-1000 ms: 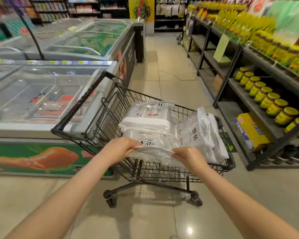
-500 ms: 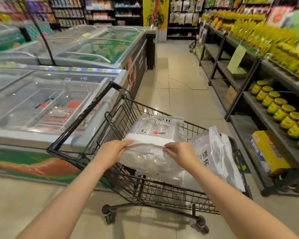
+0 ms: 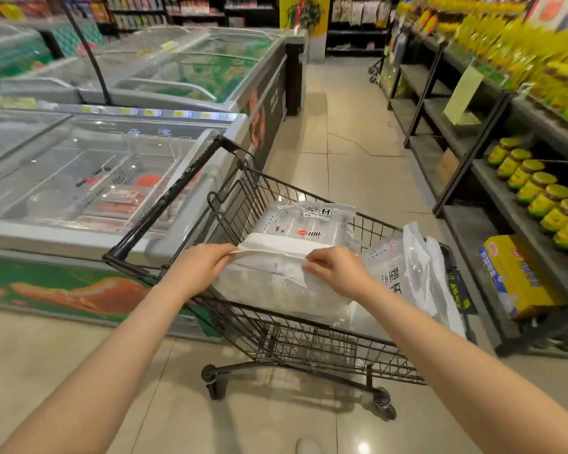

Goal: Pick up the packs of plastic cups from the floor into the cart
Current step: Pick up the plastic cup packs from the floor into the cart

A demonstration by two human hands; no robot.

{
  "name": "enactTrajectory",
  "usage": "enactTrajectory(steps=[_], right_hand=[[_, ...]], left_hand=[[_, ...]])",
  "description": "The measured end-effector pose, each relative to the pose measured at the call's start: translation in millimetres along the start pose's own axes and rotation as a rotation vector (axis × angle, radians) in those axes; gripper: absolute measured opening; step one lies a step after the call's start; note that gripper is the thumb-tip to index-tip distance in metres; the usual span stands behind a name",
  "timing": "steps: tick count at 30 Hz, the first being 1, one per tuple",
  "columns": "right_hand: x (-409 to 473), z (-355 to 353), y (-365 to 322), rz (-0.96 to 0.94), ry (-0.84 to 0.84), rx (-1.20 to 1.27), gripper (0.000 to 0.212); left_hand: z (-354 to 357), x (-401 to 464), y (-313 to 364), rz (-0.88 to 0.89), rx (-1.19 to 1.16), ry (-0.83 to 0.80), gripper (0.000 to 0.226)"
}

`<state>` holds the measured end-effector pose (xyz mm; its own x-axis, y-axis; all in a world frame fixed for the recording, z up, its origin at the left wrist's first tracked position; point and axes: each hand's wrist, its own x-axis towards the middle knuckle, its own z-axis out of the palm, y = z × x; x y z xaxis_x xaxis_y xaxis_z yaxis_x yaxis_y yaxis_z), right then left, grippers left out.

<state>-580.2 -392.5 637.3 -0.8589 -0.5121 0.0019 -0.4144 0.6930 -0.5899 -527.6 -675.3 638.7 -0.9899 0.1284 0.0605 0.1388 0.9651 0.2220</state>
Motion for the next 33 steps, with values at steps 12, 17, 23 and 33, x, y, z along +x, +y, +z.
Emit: enactTrajectory(steps=[12,17,23,33], right_hand=[[-6,47,55,0.073,-0.014,-0.192,0.028],[24,75,92,0.092,-0.167,-0.184,0.041],[33,88,114,0.075,-0.294,-0.203,0.047],[-27,42,97,0.146,0.016,-0.347,0.059]], left_hand=[[81,16,4,0.212,0.160,-0.139,0.118],[107,55,-2,0.134,0.245,-0.312,0.089],[127,69,-4,0.083,0.159,-0.439,0.053],[86,72,31,0.294,0.209,-0.123,0.070]])
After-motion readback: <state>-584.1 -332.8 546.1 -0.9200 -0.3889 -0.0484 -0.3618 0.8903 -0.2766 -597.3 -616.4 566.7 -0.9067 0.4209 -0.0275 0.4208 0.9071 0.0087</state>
